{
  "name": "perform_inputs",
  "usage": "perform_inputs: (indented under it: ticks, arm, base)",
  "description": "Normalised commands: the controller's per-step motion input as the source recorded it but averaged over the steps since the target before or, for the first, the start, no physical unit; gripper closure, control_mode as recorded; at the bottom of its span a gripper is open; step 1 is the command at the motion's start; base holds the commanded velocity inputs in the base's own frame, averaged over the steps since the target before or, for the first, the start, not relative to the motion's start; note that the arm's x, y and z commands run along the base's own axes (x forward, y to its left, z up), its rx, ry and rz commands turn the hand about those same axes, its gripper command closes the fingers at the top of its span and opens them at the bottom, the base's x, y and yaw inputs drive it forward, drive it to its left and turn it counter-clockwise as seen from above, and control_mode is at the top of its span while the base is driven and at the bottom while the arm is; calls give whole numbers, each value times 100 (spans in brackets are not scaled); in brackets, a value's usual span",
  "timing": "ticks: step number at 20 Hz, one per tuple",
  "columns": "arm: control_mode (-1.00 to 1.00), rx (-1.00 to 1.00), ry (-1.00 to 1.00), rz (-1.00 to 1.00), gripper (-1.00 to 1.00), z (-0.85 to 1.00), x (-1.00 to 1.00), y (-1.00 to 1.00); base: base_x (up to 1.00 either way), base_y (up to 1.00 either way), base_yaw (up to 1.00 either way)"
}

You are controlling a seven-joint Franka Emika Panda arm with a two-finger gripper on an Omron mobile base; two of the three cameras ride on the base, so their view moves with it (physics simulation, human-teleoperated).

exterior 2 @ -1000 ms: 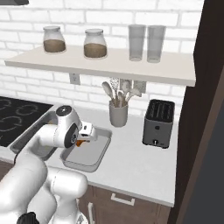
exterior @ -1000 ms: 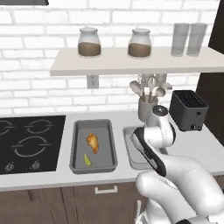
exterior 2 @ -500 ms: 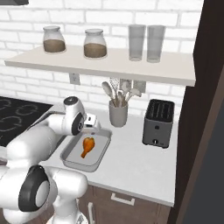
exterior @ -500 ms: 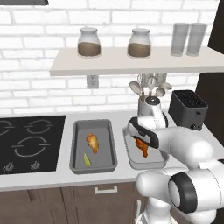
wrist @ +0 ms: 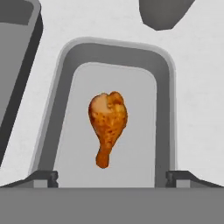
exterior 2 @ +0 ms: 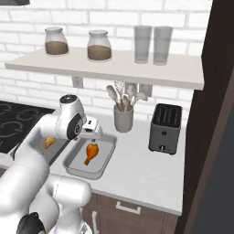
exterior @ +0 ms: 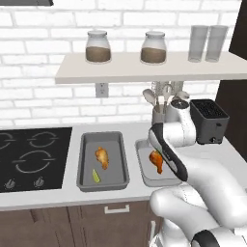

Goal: Place one lemon wedge and one chicken drumstick in each tupperware on the nearby counter, to pack two identical lunches.

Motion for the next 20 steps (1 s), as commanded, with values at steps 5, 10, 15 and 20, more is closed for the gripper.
perform_inputs:
  ticks: [5, 10, 15, 20]
  arm:
    - [-100, 0, -8, -7, -100, 81, -100, -4]
    - [-100, 0, -22, 0, -100, 70, -100, -3]
    - [100, 0, -15, 0, -100, 36, -60, -5]
    - [100, 0, 0, 0, -100, 0, 0, 0]
  base:
    - [0, 0, 0]
    - [0, 0, 0]
    - [-40, -4, 0]
    - [-100, -4, -4]
